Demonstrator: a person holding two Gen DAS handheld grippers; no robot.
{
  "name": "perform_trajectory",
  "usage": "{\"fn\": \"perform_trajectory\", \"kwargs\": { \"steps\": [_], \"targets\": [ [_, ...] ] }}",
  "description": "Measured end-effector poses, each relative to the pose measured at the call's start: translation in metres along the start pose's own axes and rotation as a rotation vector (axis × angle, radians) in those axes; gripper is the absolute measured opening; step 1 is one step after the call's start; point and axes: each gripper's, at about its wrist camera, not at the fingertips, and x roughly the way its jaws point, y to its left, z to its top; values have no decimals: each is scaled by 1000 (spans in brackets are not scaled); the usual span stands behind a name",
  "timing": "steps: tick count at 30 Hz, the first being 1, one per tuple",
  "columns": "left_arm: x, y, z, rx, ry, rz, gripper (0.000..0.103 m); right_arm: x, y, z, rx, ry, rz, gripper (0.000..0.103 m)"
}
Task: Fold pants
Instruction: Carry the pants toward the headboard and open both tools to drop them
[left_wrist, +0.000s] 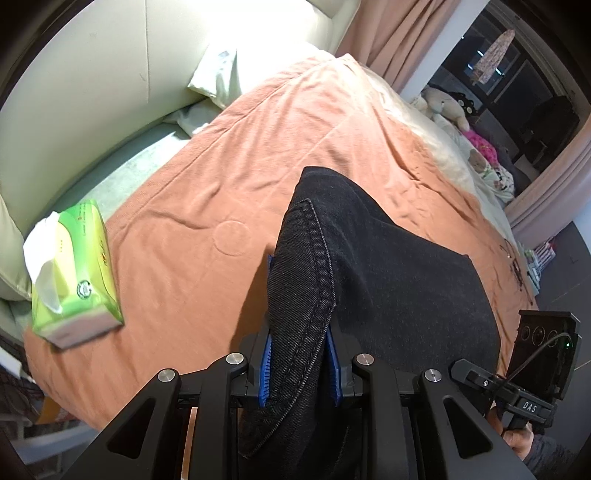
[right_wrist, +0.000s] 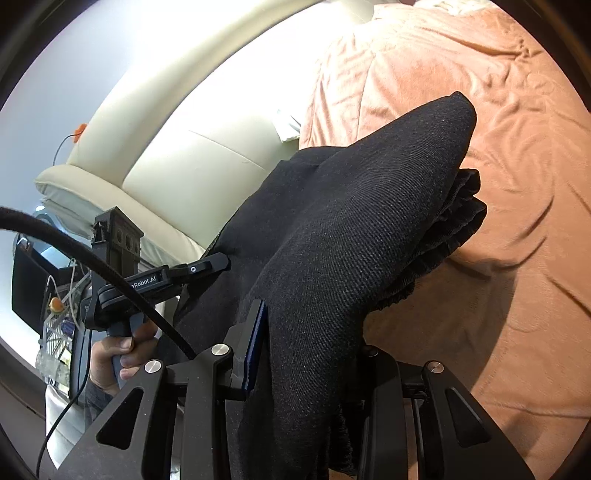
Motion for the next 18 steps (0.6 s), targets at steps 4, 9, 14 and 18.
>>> {"fn": "perform_trajectory", "kwargs": {
  "steps": [4, 9, 14, 18],
  "targets": [
    [9, 14, 3, 1, -9, 22, 26, -3, -13, -11, 12, -4, 2, 30],
    [33, 43, 0, -39, -19, 107, 34, 4, -30, -30, 24, 3, 16, 31],
    [38, 59, -31, -98, -11, 154, 46, 0, -66, -58, 112, 132, -31, 58],
    [18, 64, -56, -140, -86, 149, 64, -43, -82, -86, 156, 133, -22, 81]
  ]
}}
